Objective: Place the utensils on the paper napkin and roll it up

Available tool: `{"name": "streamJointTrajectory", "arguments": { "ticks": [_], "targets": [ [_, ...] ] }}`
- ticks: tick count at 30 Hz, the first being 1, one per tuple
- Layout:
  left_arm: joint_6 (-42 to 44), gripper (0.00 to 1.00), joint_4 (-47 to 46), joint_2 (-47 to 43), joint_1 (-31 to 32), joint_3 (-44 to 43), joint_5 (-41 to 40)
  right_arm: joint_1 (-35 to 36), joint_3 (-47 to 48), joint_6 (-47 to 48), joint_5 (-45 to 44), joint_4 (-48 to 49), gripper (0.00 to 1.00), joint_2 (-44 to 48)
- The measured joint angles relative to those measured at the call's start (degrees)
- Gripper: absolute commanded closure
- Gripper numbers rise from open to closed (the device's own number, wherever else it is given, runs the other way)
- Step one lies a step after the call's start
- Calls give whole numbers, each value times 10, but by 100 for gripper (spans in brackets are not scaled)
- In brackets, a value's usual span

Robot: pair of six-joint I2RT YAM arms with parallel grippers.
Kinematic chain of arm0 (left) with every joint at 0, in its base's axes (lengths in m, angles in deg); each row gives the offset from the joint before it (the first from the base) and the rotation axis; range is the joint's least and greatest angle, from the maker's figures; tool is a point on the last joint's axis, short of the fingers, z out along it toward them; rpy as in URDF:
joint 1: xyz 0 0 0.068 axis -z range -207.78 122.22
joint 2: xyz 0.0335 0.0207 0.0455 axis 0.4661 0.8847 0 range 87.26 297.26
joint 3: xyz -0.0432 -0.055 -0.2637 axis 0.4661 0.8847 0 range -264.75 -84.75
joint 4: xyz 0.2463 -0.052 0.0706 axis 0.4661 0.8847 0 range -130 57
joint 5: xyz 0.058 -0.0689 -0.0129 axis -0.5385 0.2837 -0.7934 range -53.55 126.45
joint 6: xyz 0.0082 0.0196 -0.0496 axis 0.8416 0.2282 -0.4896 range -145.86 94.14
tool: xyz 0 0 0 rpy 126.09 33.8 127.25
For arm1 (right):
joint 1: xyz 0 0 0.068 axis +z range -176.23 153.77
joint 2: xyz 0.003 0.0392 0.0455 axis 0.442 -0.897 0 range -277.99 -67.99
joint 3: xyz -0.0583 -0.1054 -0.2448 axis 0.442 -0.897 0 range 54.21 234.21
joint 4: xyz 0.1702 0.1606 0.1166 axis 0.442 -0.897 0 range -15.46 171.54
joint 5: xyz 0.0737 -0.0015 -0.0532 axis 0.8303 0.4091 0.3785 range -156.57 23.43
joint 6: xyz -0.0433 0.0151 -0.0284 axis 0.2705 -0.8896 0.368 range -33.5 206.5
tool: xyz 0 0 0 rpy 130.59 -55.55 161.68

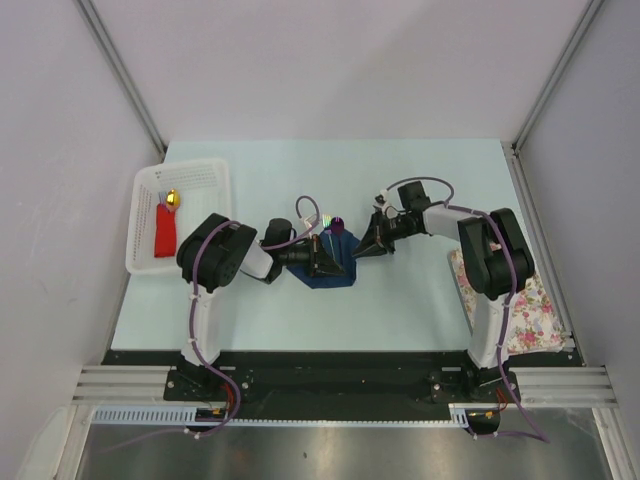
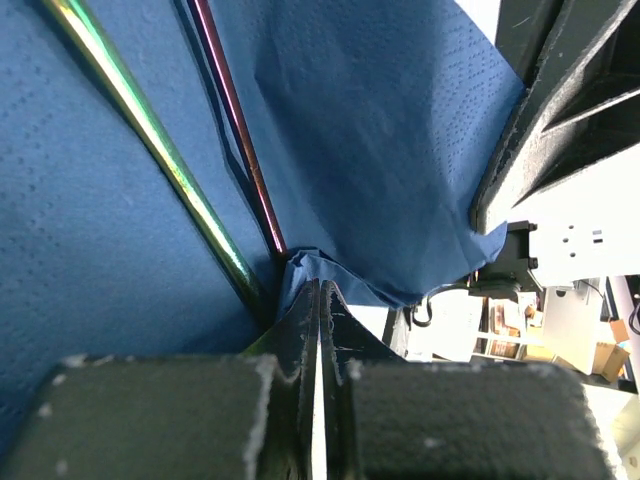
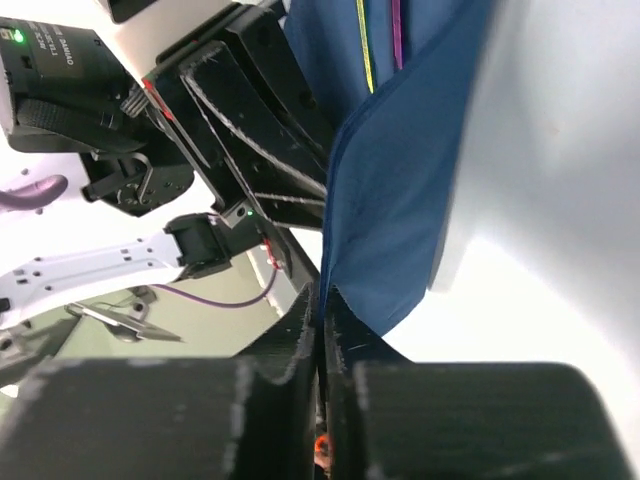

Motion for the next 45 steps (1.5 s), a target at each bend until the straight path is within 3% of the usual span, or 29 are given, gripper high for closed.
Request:
{"name": "streamJointTrajectory", "arguments": {
  "ticks": [15, 24, 27, 30, 41, 45],
  "targets": [
    [1, 98, 0, -8, -7, 4, -8, 47, 52, 13, -15, -26, 100, -49],
    [10, 75, 28, -59, -34, 26, -7, 54, 60, 7, -27, -22, 100, -66],
    [29, 63, 56, -83, -46, 35, -4, 55, 65, 1, -30, -19, 100, -75],
    [61, 59, 101, -106, -55, 38, -4, 58, 68, -8, -31, -12, 100, -82],
    [141, 59, 204, -123, -63, 43, -9, 70, 77, -33, -31, 13, 100, -89],
    [153, 67, 218, -123, -63, 43, -10, 74, 77, -39, -31, 17, 100, -91]
  ]
}}
